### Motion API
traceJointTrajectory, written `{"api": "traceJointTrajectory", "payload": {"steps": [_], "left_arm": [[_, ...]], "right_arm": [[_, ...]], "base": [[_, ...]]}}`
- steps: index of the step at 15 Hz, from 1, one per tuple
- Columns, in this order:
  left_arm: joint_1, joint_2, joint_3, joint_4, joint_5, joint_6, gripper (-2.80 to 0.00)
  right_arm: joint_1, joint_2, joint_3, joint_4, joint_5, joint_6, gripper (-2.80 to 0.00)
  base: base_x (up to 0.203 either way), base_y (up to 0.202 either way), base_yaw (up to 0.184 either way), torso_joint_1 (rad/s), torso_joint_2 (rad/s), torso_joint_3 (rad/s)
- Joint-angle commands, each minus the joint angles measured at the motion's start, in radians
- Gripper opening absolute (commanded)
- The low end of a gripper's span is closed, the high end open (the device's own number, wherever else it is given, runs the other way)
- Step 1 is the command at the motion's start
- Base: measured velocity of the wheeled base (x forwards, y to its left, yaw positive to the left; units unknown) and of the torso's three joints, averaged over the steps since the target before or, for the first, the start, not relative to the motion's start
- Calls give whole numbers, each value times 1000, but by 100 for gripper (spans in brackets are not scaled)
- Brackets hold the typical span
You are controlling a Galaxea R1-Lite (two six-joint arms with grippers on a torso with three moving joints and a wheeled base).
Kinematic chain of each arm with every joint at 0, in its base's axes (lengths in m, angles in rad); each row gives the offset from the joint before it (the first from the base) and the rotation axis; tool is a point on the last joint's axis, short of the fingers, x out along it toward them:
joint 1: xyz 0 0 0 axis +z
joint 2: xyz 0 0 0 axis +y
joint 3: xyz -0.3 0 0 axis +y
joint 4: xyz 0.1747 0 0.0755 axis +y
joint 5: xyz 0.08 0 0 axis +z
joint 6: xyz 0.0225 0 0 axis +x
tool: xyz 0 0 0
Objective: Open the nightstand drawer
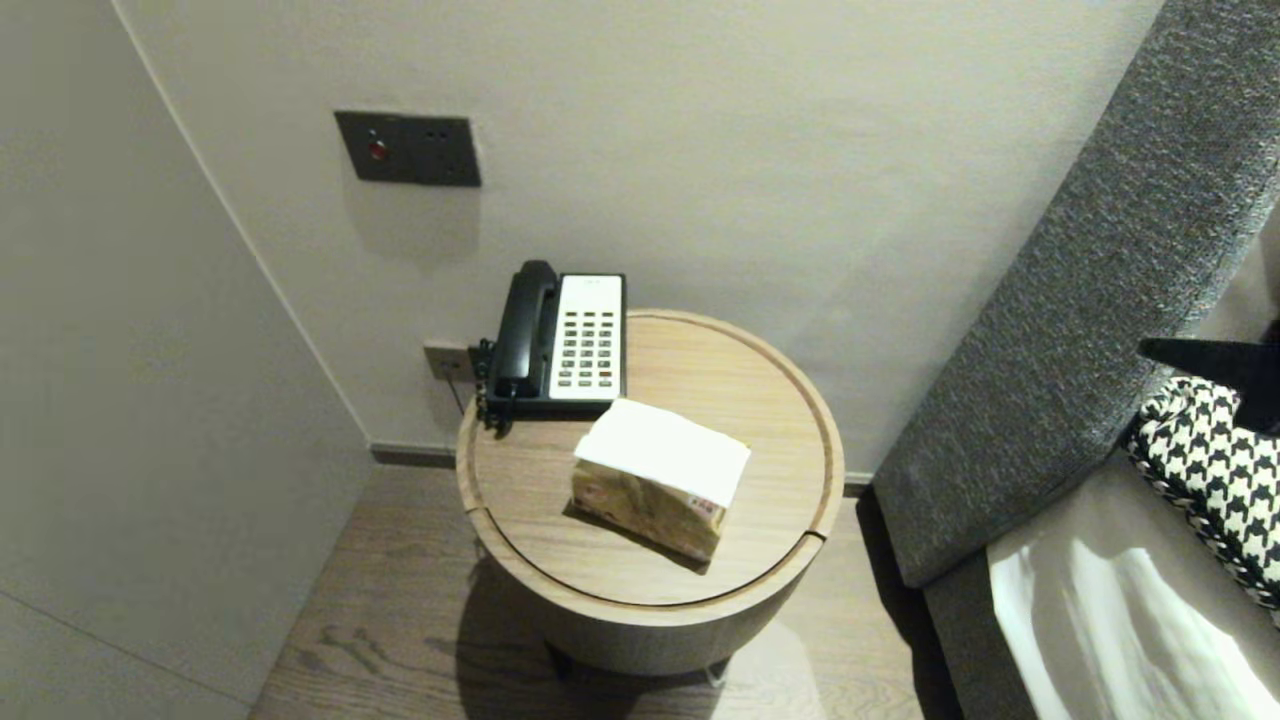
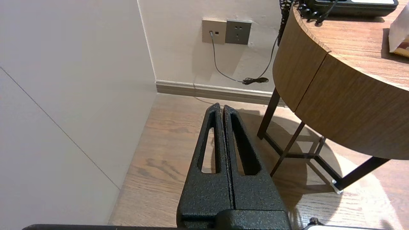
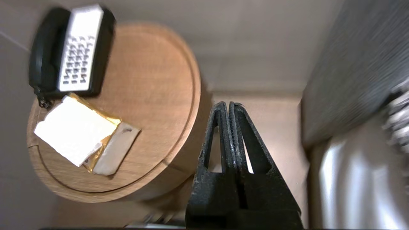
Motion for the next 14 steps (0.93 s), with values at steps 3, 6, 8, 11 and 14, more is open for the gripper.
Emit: {"api": "traceJointTrajectory", "payload": {"steps": [3,6,8,11,14], "left_arm": [[0,-5,0,0,1,0,-280],[0,-5,0,0,1,0,-280],[0,-5,0,0,1,0,-280],[0,-5,0,0,1,0,-280],[0,-5,0,-2,1,0,-280]], "right_arm": [[78,145,96,26,-1,96,-280],[104,252,105,13,2,116,-280],[132,295,111,-38,4,129,-280],[219,347,113,-79,23,199,-280],[293,411,113,-159,33,228,-280]], "base": [[0,0,0,0,0,0],[0,0,0,0,0,0],[0,0,0,0,0,0],[0,0,0,0,0,0],[0,0,0,0,0,0]]}}
